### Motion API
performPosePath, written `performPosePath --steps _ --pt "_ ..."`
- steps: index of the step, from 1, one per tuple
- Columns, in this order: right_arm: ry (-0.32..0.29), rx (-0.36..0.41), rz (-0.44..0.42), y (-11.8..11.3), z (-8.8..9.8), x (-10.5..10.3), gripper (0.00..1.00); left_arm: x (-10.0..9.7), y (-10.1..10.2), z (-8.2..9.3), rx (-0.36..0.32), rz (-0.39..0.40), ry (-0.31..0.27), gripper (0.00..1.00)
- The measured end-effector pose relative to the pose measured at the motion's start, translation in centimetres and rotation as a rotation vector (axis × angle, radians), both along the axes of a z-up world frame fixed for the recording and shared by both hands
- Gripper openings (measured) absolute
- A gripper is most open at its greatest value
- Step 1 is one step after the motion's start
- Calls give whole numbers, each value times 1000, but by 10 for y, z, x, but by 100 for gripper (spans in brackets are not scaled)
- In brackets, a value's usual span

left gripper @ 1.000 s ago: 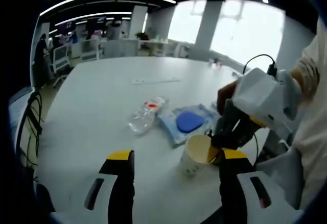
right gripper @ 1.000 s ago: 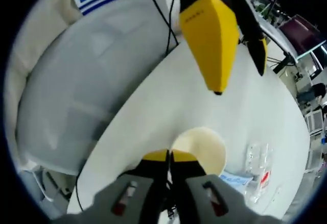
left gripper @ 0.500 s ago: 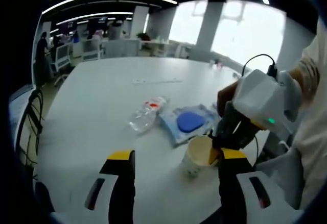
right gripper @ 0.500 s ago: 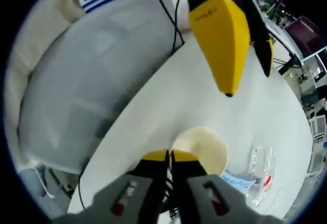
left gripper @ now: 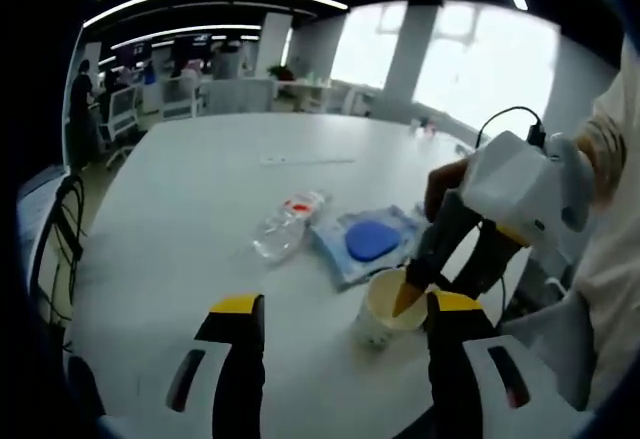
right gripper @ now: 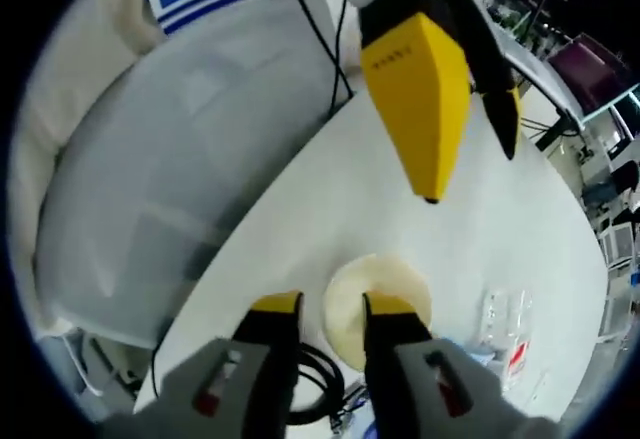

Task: Arrange the tabletop items into an orderly group along one side of the table until the central work area is clear of visible clutter.

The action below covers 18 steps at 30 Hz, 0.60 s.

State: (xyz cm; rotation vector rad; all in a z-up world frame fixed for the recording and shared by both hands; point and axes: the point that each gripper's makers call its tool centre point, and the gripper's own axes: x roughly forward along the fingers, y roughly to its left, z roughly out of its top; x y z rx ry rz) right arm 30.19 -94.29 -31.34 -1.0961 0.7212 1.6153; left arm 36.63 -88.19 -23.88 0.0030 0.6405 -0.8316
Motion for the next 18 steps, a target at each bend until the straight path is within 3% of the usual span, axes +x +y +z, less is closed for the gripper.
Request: performPosePath --steps 8,18 --pt "2 80 -51 4 17 2 27 2 -2 3 0 -3 -8 62" --pt "24 233 -189 8 50 10 34 10 -7 13 -3 -11 -31 62"
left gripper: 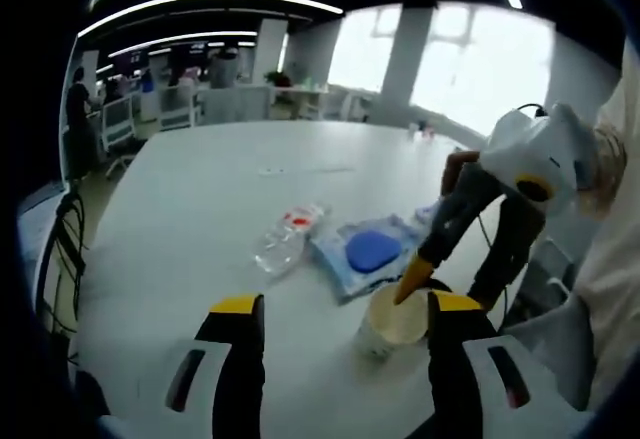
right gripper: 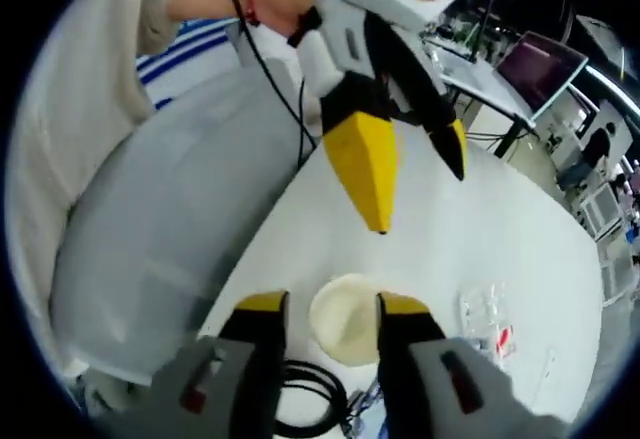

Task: Arrange the tabletop items into an orderly group along one side of the table until the central work area is clear of visible clutter.

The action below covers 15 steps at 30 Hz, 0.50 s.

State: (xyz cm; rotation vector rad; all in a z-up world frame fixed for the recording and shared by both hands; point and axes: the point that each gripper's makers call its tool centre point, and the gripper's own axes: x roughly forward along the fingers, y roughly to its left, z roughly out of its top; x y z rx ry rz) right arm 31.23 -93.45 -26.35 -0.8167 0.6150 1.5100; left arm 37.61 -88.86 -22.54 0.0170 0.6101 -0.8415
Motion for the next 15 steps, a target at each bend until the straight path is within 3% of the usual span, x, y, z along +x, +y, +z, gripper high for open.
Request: performPosePath --steps 15 --pt "-7 155 -202 -13 30 11 44 5 -18 11 12 -48 -23 63"
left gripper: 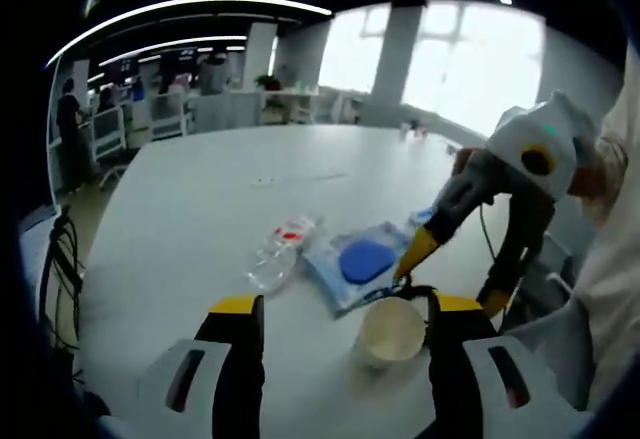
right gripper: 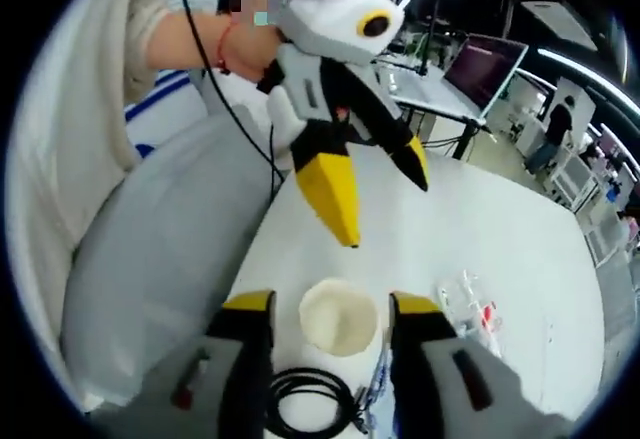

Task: Arrange the tabletop items into an orderly group along one side of the table until the central work area is clear of visible clutter.

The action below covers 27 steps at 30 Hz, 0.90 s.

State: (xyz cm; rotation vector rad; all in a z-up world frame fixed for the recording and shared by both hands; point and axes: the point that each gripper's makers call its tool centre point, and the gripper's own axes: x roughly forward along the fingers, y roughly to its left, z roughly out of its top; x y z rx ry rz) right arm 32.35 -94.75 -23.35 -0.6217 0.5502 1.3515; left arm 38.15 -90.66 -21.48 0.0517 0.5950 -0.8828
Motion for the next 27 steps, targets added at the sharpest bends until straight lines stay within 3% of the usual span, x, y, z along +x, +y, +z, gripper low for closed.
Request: performPosePath --steps 7,23,27 --pt "-5 75 -128 -18 16 7 45 1 -14 4 12 -42 -6 63" --pt "22 361 -623 -100 56 21 44 7 -60 11 27 -161 -15 65" --pt "18 386 -717 -119 57 24 44 10 -66 10 39 -179 -13 64"
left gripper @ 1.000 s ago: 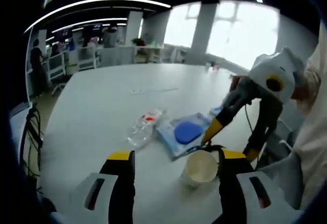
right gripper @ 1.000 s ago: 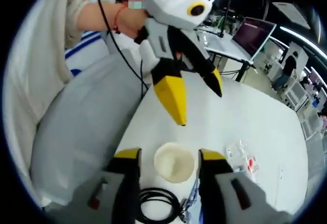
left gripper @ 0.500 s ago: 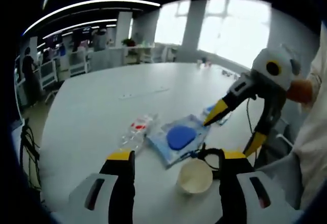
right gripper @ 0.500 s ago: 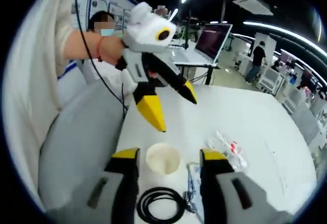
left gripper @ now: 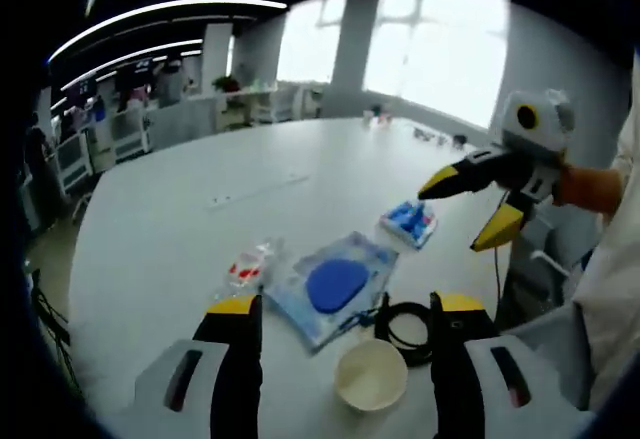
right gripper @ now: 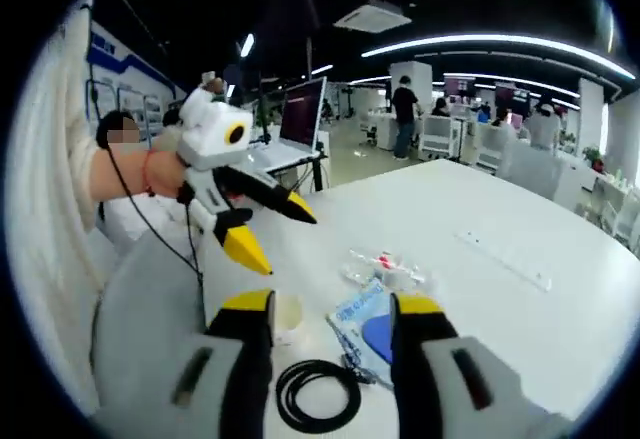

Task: Arrange the tabletop items into an orderly group along one side of the table until the central work area is clear of visible clutter.

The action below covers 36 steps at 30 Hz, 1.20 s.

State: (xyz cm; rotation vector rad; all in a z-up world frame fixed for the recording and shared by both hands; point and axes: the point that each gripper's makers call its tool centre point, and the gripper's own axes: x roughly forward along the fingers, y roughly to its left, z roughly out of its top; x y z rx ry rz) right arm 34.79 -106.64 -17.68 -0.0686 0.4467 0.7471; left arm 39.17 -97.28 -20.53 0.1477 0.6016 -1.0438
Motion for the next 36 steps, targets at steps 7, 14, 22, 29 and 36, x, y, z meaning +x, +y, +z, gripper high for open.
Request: performPosePath --steps 7,14,22,29,36 --pt "29 133 -223 -39 0 8 42 6 -8 -4 12 -8 3 64" --pt "76 194 -430 -79 -22 12 37 11 -17 -12 34 -8 14 64" --pt "194 351 -597 -100 -66 19 33 16 -23 -20 49 -13 24 63" --pt "260 386 -686 -114 -106 25 29 22 -26 -29 63 -12 38 62" --pt "323 386 -699 -112 -131 31 30 26 -28 -37 76 -13 52 62"
